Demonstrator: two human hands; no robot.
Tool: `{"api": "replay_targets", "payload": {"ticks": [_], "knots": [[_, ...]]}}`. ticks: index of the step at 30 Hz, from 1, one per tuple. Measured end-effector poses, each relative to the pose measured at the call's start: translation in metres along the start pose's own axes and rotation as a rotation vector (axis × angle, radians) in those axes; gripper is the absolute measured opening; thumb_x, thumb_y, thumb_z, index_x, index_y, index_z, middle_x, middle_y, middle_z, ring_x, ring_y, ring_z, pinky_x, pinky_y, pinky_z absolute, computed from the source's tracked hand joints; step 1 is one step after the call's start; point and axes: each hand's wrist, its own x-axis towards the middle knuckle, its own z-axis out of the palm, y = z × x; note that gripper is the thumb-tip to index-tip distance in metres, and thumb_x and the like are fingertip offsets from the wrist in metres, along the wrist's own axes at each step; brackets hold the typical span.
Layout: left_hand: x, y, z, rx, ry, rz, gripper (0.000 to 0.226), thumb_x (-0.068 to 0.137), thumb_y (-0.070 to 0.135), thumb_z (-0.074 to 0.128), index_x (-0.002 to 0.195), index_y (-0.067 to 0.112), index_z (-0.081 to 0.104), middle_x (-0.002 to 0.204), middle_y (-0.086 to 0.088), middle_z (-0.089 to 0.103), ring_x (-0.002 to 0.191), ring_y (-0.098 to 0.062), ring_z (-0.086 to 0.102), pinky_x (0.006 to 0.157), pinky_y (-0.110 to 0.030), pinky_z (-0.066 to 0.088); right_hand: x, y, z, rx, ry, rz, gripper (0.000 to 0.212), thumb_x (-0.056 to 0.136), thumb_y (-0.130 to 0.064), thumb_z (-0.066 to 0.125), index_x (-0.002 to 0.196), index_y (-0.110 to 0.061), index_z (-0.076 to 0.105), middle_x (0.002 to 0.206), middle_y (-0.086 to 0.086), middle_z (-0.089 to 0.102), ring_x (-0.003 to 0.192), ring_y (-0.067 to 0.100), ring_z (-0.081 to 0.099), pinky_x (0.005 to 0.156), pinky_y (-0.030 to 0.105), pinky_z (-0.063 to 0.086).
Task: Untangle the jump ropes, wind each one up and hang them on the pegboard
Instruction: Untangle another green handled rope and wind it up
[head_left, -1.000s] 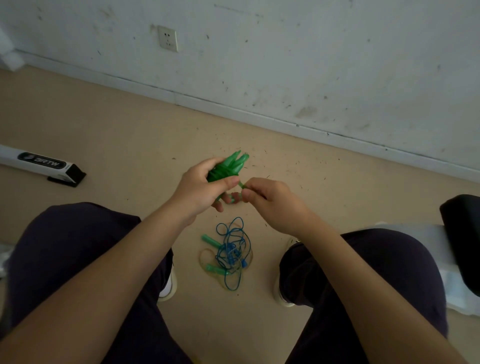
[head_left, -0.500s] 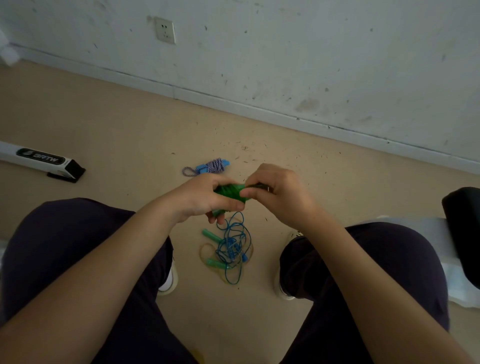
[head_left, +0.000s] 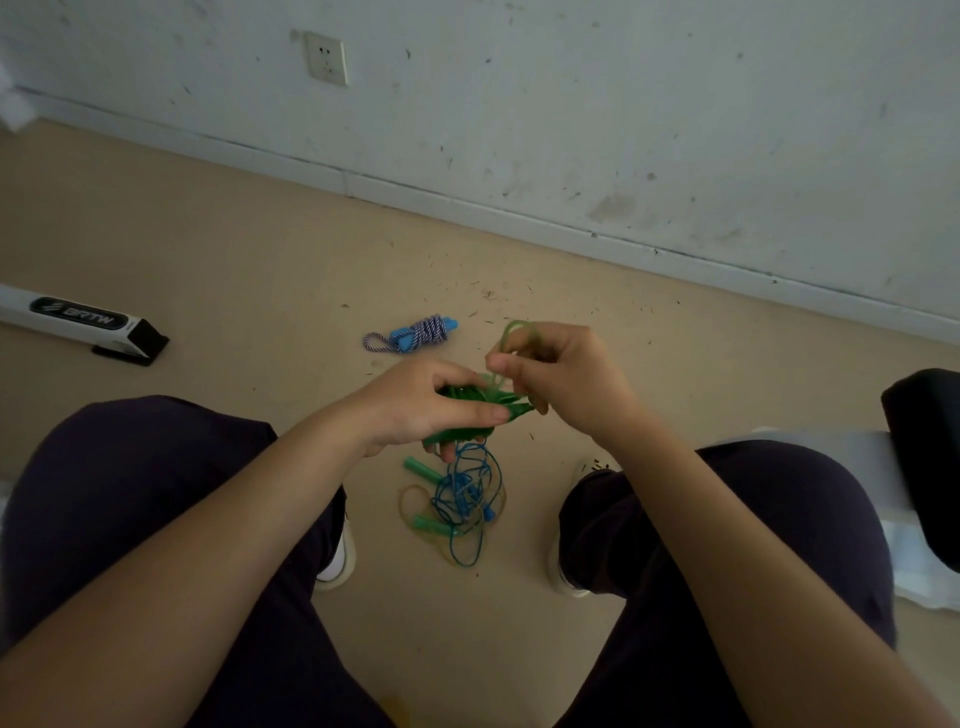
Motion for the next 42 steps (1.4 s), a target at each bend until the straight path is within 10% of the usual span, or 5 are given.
{"api": "replay_targets", "payload": {"ticks": [6, 19, 31, 42], "knots": [[-0.001, 0.002, -0.002, 0.026, 0.022, -0.002, 0.018, 0.082, 0.031, 0.079, 0.097, 0.024, 0.074, 0.084, -0.007, 0.076, 0.051, -0.018, 0.06, 0.046, -0.024, 0.043, 0.0, 0.001, -0.004, 0.397, -0.036, 0.153, 0.014, 0.088, -0.014, 0.069, 0.097, -0.004, 0.071, 0.058, -0.001, 0.058, 0.049, 0.012, 0.046, 0.049, 0.023, 0.042], [-0.001, 0.003, -0.001, -0.013, 0.032, 0.031, 0.011, 0.084, 0.024, 0.077, 0.096, 0.024, 0.076, 0.078, -0.004, 0.071, 0.047, -0.014, 0.059, 0.047, -0.026, 0.046, -0.001, 0.004, 0.003, 0.169, -0.194, 0.189, 0.048, 0.073, -0.045, 0.071, 0.11, -0.015, 0.072, 0.105, 0.002, 0.075, 0.098, 0.016, 0.069, 0.091, 0.033, 0.052], [0.001, 0.002, -0.001, 0.01, 0.038, -0.009, 0.016, 0.082, 0.027, 0.08, 0.097, 0.023, 0.076, 0.07, 0.002, 0.071, 0.046, -0.014, 0.057, 0.048, -0.026, 0.043, 0.001, 0.005, 0.01, 0.175, -0.001, 0.146, 0.008, 0.086, -0.015, 0.074, 0.093, -0.012, 0.073, 0.095, 0.007, 0.074, 0.085, 0.015, 0.068, 0.085, 0.033, 0.054], [0.004, 0.002, -0.002, 0.015, 0.051, -0.002, 0.023, 0.082, 0.029, 0.079, 0.102, 0.018, 0.076, 0.08, -0.003, 0.074, 0.048, -0.016, 0.058, 0.047, -0.024, 0.047, -0.003, -0.005, 0.011, 0.35, 0.079, 0.105, 0.016, 0.09, -0.002, 0.064, 0.106, -0.001, 0.067, 0.085, 0.004, 0.074, 0.059, 0.004, 0.055, 0.057, 0.014, 0.044]]}}
